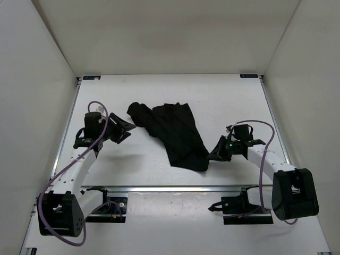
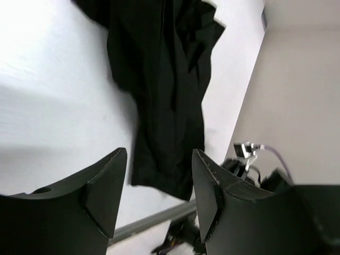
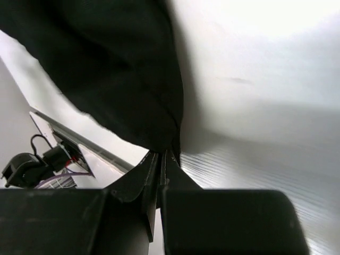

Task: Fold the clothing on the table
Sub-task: Move the skirt to the center of the board, then flatten the skirt out

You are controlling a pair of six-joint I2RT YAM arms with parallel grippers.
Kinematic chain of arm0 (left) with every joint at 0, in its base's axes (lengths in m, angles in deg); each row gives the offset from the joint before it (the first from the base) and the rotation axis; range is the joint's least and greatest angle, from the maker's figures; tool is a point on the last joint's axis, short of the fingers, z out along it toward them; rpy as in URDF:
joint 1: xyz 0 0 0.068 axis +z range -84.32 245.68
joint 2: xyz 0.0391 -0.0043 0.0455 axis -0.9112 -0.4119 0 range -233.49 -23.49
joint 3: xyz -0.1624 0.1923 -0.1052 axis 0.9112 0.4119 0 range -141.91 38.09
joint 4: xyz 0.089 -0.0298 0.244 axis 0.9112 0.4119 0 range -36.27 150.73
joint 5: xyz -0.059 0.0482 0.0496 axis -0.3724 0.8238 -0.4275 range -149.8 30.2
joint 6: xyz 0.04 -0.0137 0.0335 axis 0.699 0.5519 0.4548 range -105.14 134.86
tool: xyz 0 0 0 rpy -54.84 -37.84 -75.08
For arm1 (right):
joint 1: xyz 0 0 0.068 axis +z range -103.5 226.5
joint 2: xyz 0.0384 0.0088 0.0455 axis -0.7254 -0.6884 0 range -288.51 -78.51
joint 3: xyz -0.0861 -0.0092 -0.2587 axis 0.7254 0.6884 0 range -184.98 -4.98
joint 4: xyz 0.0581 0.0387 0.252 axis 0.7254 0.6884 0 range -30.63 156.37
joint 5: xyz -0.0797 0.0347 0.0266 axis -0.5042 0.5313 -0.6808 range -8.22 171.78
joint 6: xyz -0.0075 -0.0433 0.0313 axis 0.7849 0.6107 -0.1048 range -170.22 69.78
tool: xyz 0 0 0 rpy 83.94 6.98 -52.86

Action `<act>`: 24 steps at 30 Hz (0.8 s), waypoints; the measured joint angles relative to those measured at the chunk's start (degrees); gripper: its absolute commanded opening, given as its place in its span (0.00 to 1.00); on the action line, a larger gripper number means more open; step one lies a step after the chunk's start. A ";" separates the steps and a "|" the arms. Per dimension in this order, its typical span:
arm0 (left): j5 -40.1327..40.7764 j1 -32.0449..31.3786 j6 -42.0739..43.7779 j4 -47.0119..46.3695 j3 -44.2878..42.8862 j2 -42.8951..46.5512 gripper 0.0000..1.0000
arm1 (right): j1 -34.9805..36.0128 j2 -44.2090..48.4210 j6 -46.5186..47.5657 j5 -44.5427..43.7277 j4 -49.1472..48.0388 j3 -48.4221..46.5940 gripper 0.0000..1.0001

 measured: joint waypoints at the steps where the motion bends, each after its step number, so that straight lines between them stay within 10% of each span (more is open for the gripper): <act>1: 0.39 -1.88 0.02 0.00 0.00 -0.15 0.63 | -0.35 0.02 0.04 0.44 0.09 1.70 0.00; 11: 6.73 -26.71 -0.39 -0.04 -6.60 -17.38 0.66 | 3.50 -1.29 1.55 -0.46 -4.98 4.70 0.00; 21: 14.75 -38.36 -4.33 -3.08 -11.08 -31.39 0.69 | 4.28 -1.42 1.53 -0.66 -6.54 5.51 0.00; 23: 16.70 -39.04 -5.11 -3.21 -12.87 -33.97 0.46 | 4.52 -1.42 1.53 -0.63 -6.82 5.68 0.00; 24: 17.38 -39.19 -5.20 -3.43 -13.97 -35.30 0.12 | 4.52 -1.42 1.55 -0.61 -6.82 5.73 0.00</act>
